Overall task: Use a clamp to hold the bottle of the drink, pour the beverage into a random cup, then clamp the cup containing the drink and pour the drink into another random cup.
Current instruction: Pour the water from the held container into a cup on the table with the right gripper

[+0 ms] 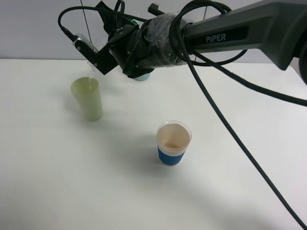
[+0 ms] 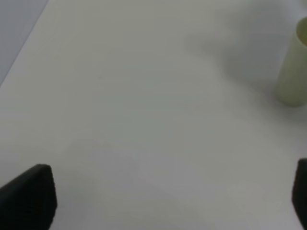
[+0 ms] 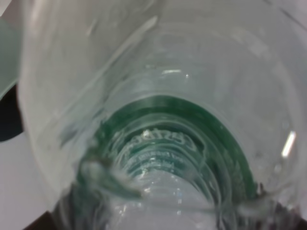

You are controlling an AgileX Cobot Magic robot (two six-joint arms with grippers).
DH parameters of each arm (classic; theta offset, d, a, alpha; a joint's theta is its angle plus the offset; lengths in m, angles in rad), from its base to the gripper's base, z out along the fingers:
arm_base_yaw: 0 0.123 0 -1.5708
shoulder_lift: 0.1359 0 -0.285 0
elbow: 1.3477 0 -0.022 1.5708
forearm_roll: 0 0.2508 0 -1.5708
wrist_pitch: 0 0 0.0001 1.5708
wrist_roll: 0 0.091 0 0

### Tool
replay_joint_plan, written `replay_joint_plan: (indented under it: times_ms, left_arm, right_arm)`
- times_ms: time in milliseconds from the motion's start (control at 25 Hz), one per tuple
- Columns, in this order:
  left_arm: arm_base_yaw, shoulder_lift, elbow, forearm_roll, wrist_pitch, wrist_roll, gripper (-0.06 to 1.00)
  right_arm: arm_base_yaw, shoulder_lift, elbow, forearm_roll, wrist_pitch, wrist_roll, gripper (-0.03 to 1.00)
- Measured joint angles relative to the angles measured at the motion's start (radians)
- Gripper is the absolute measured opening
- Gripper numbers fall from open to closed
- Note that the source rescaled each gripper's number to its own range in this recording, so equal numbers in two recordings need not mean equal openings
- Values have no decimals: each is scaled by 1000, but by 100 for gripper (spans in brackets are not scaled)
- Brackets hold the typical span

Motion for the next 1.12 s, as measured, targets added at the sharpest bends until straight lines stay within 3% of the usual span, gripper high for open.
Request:
replay_joint_plan:
  times_ms: [320, 760, 1120]
  left_arm:
    - [0, 0, 0, 0, 0, 0, 100]
    - [0, 0, 0, 0, 0, 0, 100]
    - [0, 0, 0, 0, 0, 0, 100]
  right_arm:
    - [0, 0, -1, 0, -12, -4, 0]
    - [0, 0, -1, -1, -122, -18, 0]
    - [0, 0, -1, -1, -133, -66, 0]
